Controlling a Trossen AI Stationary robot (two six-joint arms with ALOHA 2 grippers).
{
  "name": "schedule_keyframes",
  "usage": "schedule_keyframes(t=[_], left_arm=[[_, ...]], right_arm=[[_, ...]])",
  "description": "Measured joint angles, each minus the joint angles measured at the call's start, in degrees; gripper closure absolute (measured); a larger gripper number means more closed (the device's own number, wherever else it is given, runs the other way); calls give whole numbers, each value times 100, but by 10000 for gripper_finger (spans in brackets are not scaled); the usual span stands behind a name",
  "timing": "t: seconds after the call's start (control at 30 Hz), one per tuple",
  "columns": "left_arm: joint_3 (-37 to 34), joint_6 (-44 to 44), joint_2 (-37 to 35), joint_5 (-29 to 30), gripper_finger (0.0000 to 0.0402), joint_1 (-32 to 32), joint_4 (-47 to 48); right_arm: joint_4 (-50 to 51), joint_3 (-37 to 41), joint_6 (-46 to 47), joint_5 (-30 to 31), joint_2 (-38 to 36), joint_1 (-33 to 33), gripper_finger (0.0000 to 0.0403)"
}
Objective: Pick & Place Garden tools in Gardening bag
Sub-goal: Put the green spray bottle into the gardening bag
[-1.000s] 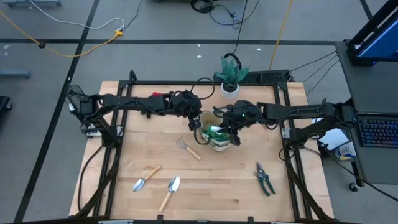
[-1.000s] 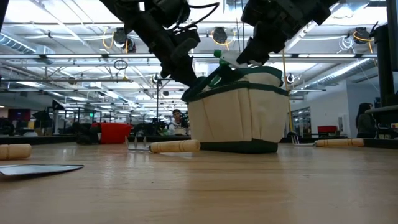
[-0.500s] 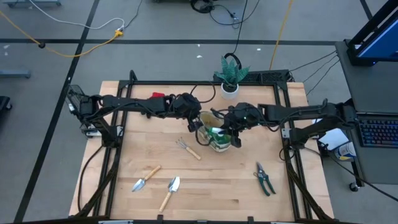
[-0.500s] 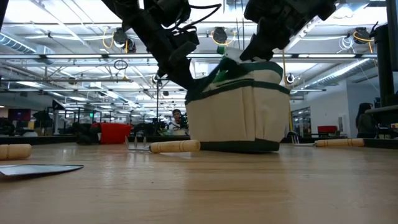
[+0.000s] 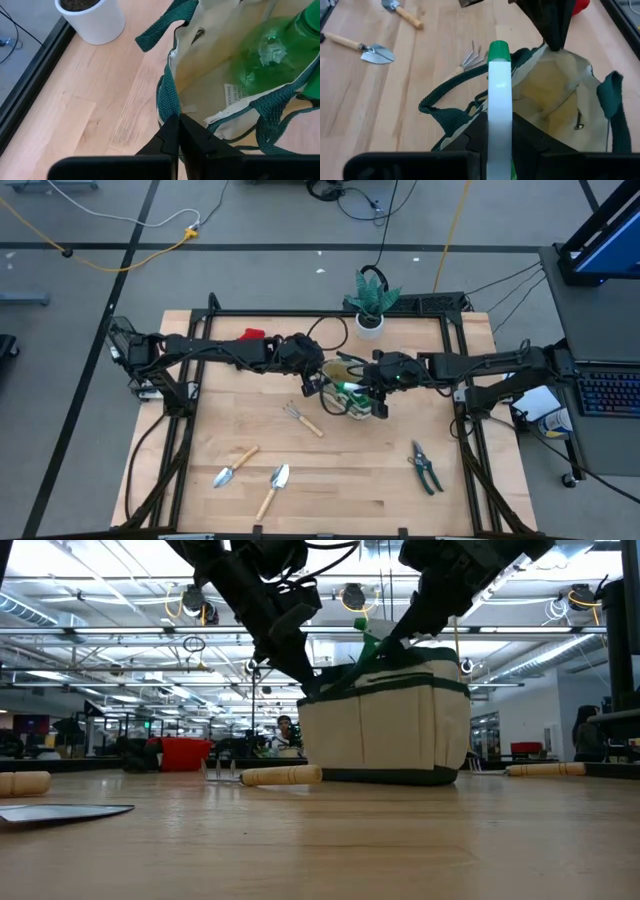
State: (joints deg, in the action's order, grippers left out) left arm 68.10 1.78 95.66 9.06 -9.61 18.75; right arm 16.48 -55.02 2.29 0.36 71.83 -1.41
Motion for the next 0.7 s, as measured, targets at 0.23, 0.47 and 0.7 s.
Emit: schedule_keyframes(t=[0.23,0.47,0.7], left_arm=[[0,24,0,-2,388,15,67],[0,35,0,-2,391,15,139],[-2,39,0,-2,397,15,173]], right_arm=[[-366,0,-144,194,-20,9,355],[-283,0,225,291,-20,2,355],[-146,0,486,1011,-113,5,355]])
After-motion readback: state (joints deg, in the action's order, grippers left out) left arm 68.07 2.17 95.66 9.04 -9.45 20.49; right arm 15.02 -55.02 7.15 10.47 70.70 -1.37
